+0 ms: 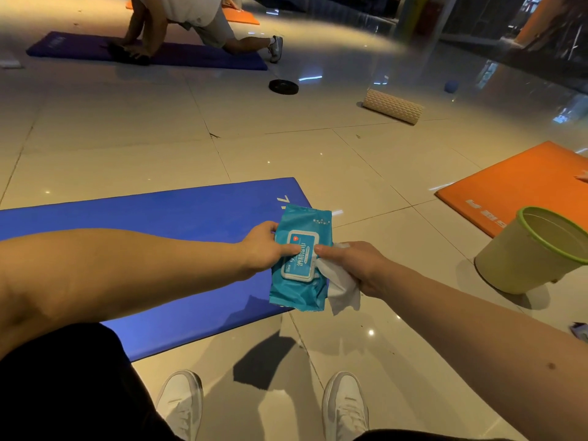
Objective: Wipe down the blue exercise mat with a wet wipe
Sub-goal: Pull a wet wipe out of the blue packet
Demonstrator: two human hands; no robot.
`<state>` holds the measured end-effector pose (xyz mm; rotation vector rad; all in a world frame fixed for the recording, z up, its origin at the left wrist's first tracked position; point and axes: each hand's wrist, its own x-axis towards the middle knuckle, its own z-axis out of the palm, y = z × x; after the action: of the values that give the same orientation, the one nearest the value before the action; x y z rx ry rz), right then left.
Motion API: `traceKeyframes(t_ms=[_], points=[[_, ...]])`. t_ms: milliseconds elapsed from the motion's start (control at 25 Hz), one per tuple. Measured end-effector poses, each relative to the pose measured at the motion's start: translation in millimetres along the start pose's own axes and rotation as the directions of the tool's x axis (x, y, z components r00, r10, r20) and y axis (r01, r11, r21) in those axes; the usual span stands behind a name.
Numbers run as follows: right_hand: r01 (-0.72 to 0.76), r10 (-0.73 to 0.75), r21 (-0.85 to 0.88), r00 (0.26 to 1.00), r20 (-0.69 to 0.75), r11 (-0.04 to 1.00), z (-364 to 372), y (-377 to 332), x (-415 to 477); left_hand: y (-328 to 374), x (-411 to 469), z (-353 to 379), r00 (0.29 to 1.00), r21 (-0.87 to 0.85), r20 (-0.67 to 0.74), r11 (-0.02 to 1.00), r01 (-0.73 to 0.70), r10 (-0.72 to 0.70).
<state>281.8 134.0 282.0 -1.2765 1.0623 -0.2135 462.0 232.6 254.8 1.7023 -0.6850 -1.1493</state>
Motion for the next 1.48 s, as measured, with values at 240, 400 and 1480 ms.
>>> traceKeyframes(t_ms=[240, 400, 1480], points=[[0.009, -0.023, -0.096, 0.989, -0.146, 0.995, 7, 10, 6, 5, -7, 8, 0.996, 0.081, -0.032, 0.994, -0.079, 0.082], [0.017, -0.04, -0.122, 0.982, -0.185, 0.992, 6, 6, 3, 7, -5, 14, 0.989, 0.164, -0.067, 0.979, -0.119, 0.131], [-0.366, 0.644, 0.531, 0.482, -0.594, 0.764, -335, 289, 27, -156, 133, 457, 0.882, 0.342, 0.4, 0.934, 0.107, -0.247]])
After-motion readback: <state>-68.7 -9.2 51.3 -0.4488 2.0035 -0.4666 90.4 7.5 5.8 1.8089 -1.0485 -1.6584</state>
